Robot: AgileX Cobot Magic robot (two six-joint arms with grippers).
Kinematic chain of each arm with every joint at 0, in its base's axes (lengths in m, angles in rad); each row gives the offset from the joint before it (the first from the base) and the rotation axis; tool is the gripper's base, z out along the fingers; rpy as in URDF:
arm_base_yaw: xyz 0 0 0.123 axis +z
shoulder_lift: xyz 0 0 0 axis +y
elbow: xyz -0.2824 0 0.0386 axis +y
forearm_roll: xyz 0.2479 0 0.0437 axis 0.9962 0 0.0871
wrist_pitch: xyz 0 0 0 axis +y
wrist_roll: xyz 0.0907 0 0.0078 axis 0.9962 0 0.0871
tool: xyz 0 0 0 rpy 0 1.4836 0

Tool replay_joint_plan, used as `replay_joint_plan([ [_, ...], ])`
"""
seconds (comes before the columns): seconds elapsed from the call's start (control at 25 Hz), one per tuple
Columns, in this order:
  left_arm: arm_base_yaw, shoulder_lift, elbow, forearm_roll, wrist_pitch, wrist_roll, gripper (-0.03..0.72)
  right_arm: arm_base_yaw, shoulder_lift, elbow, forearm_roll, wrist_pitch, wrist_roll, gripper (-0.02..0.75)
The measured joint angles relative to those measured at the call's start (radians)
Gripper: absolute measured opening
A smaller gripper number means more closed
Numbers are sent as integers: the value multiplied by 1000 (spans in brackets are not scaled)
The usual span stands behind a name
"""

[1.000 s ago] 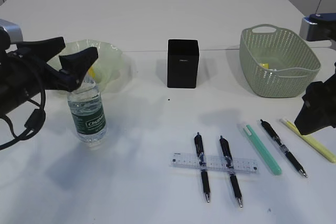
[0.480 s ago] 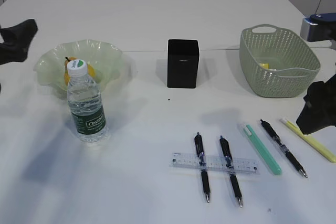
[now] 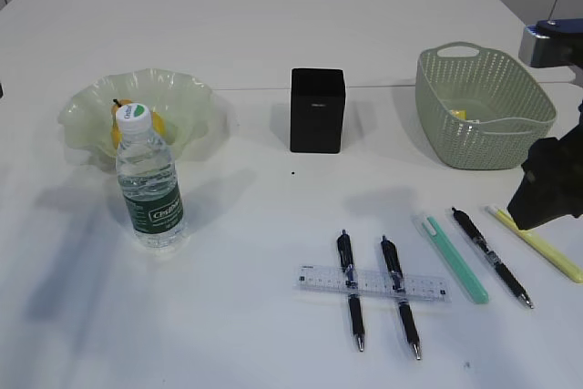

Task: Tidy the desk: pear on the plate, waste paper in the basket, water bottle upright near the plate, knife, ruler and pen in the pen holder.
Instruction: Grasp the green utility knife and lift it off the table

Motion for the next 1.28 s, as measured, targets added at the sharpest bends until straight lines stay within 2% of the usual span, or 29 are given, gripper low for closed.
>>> replay_joint_plan([
  [0.2, -7, -155, 1, 0, 355, -71, 592, 0, 0, 0, 0, -2, 0, 460],
  [0.52, -7, -348, -16, -7, 869, -80, 566, 0, 0, 0, 0, -5, 0, 460],
  [0.6, -7, -358, -53, -43, 994, -40, 564, 0, 0, 0, 0, -5, 0, 460],
  [0.84, -7, -358, -194, -261, 1343, 189, 562, 0, 0, 0, 0, -5, 0, 459],
  [1.08, -7, -359, -323, -328, 1613, 224, 562, 0, 0, 0, 2, -5, 0, 459],
  [1.28, -30, -359, -380, -349, 1659, 228, 559, 0, 0, 0, 2, -5, 0, 459],
])
